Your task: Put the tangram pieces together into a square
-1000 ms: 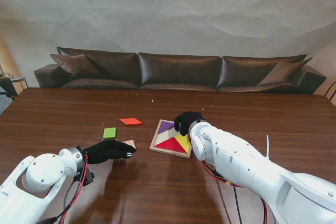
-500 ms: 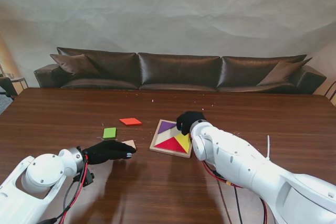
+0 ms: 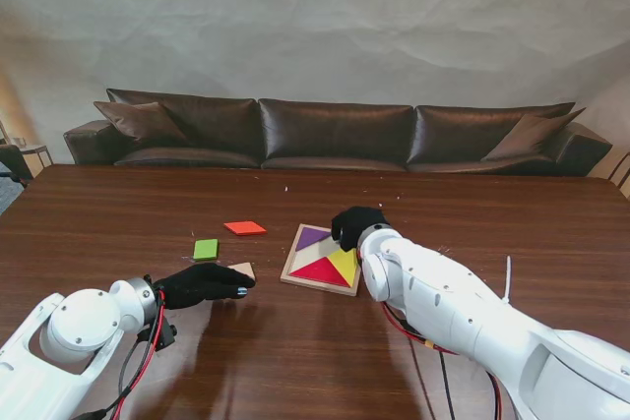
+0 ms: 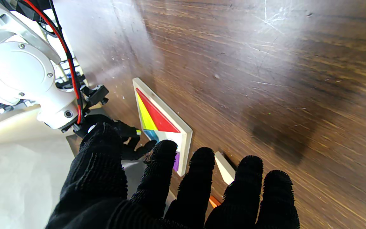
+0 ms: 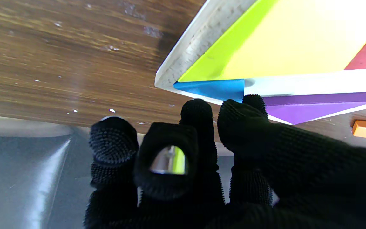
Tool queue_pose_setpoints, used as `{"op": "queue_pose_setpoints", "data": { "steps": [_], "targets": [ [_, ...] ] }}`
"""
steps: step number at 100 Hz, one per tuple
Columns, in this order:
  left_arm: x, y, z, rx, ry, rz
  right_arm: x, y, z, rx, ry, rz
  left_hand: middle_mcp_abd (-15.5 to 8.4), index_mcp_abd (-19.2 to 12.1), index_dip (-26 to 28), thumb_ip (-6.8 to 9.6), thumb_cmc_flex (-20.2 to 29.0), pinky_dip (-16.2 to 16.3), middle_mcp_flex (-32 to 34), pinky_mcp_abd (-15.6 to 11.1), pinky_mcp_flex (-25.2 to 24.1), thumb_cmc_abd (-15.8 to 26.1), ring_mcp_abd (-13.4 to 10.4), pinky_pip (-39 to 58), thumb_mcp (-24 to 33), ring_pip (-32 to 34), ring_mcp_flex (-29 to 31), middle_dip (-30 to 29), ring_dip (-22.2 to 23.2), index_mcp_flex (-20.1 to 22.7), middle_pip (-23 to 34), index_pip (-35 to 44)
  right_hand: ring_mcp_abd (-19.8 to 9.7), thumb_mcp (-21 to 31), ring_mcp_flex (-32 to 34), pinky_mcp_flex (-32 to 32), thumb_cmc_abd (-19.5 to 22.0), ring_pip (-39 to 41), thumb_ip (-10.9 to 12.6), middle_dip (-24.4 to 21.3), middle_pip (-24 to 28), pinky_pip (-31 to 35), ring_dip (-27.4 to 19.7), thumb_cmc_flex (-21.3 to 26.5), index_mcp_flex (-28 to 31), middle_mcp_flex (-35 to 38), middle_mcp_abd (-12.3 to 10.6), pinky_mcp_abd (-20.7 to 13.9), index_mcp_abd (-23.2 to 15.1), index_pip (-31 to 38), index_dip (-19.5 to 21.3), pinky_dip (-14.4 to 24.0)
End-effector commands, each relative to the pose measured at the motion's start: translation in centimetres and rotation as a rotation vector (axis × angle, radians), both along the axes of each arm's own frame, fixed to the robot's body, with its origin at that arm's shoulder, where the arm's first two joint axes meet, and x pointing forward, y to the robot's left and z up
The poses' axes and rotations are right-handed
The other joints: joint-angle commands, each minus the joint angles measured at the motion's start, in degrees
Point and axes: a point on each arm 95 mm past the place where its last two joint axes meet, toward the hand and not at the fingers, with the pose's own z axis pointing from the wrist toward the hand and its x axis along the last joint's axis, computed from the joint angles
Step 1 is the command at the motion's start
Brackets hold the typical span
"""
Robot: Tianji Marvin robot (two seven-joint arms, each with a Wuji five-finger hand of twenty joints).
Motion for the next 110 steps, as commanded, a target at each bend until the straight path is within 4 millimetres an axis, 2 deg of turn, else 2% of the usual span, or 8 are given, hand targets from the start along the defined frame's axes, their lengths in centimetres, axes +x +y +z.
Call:
{"op": "queue_pose_setpoints", "data": {
  "steps": [1,17,34,53,74,84,110],
  "targets": [
    [-0.1,-0.2,0.1,0.001,0.006,-0.017,-0.3,0.3,0.1,0.015,0.003,0.010,-0.4,-0.2,0.2,1.68,0.3,0.2,0.7,1.2,0.3,2.7,0.7,0.3,-1.4,0.4,1.0,0.6,0.7,0.8,0.2,0.2,-0.7,0.4,1.6,0.3,0.2,1.5,-0.4,-0.4,0.8,3.1,0.5,-0.5,-1.1,0.0,-1.0,-0.7,-0.7,1.0,0.4,0.7],
    [0.1,-0.2,0.4,0.005,-0.001,-0.023,-0.6,0.4,0.9,0.056,-0.021,0.007,-0.5,-0.2,0.3,1.69,0.4,0.2,0.7,1.2,0.3,2.7,0.8,0.3,-1.4,0.4,1.1,0.6,0.7,0.8,0.3,0.2,-0.2,1.5,1.6,0.0,-1.5,1.3,0.3,-0.4,0.8,2.9,0.4,-5.0,-0.9,0.2,-0.9,-0.4,-0.4,0.7,0.3,0.7],
    [0.5,-0.3,0.8,0.006,-0.012,-0.025,-1.6,0.6,2.1,0.110,-0.060,0.004,-0.5,-0.3,0.3,1.69,0.4,0.2,0.8,1.2,0.3,2.7,0.7,0.3,-1.3,0.4,1.1,0.6,0.7,0.9,0.3,0.2,0.2,0.2,1.6,-0.5,2.2,-0.3,5.8,-1.4,-0.1,2.4,-0.3,-15.0,-0.6,-0.3,-0.5,0.0,1.3,0.8,-0.1,0.7],
    [1.1,-0.5,1.1,0.011,-0.030,-0.029,-3.2,0.5,3.3,0.176,-0.103,0.003,-0.5,-0.1,0.4,1.73,0.6,0.3,0.9,1.2,0.3,2.7,0.4,0.3,-1.2,0.4,1.1,0.7,0.7,1.6,0.3,0.5,1.9,-1.3,1.5,-1.4,2.7,-5.9,12.6,-5.5,-4.2,1.1,-2.4,-19.8,0.7,-1.3,0.7,0.8,3.0,2.1,-1.3,0.7],
    [1.7,-0.7,1.5,0.031,-0.085,-0.026,-5.1,0.3,4.1,0.239,-0.127,0.016,0.6,-0.1,0.7,1.96,2.5,0.7,2.0,1.9,1.2,3.1,0.6,0.9,-0.4,1.7,2.8,0.7,1.5,4.3,0.6,1.6,3.8,-4.0,0.0,-3.3,-0.3,-15.1,12.8,-11.3,-9.6,-2.6,-5.2,-21.3,2.3,-2.5,2.0,1.9,4.8,3.4,0.1,-0.2],
    [2.1,-0.7,1.7,0.047,-0.116,-0.027,-5.9,0.2,4.5,0.269,-0.129,0.018,0.8,-0.2,0.9,1.97,3.4,1.3,2.8,2.4,2.1,2.7,0.9,1.7,0.0,2.5,3.8,0.8,2.1,5.7,0.7,2.1,4.7,-4.7,-1.3,-4.0,-0.4,-18.6,12.7,-13.6,-12.0,-3.8,-6.0,-21.5,2.1,-3.0,2.7,2.4,5.1,3.1,0.6,-0.6],
    [3.1,-0.3,2.3,0.074,-0.175,0.000,-8.1,-0.3,5.4,0.339,-0.166,0.034,1.5,0.0,1.3,1.87,4.1,3.3,4.8,3.4,3.5,1.5,0.8,3.3,1.0,4.6,5.3,1.6,3.8,7.5,1.3,2.8,5.3,-5.2,-2.4,-4.5,-1.1,-21.7,12.5,-15.7,-13.9,-4.7,-6.6,-21.7,2.3,-3.3,3.1,2.7,5.2,2.6,0.9,-0.9]
  ]
}}
